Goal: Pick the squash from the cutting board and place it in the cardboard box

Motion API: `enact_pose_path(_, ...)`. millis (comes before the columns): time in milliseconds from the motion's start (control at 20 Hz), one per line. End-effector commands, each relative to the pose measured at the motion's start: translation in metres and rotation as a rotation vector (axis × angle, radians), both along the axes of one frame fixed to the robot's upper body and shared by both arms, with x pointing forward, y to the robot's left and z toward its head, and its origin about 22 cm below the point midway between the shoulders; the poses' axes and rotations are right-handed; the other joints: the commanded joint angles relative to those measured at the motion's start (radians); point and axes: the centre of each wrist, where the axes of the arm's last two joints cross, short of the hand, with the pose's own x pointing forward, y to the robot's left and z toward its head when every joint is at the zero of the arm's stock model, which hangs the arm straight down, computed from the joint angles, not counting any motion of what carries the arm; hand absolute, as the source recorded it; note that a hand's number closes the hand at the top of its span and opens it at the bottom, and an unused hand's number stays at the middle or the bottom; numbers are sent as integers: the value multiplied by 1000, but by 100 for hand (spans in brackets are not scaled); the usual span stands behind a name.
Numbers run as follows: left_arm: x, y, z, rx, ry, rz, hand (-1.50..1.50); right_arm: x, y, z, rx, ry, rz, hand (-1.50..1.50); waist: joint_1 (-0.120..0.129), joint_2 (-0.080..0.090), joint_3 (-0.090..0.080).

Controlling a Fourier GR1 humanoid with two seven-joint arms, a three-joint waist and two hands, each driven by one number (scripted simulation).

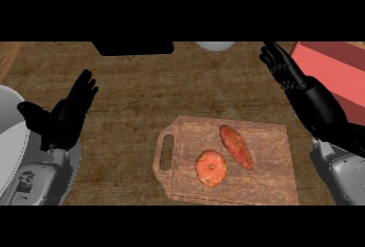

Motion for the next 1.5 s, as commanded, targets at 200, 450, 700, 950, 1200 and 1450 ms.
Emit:
enact_pose_path(200, -5, 25, 19, 283, -158, -142, 0, -37, -33, 42, 93, -102, -361, -150, -34, -70, -18)
enact_pose_path(450, -16, 20, 11, 300, -177, -250, 0, -87, -58, 11, -224, -3, -569, -150, -22, -57, -17)
enact_pose_path(700, -6, 18, 13, 302, -214, -274, 0, -122, -42, 4, -436, -155, -473, -150, 7, -46, -16)
enact_pose_path(950, -7, 6, 10, 315, -222, -271, 0, -143, -34, 15, -624, -140, -394, -150, 17, -45, -16)
enact_pose_path(1200, -10, 8, 5, 308, -229, -295, 0, -150, -5, 33, -925, -18, -347, -150, 40, -43, -22)
enact_pose_path(1450, -5, 3, 14, 306, -235, -313, 0, -150, 31, 37, -1092, 54, -281, -150, 69, -40, -22)
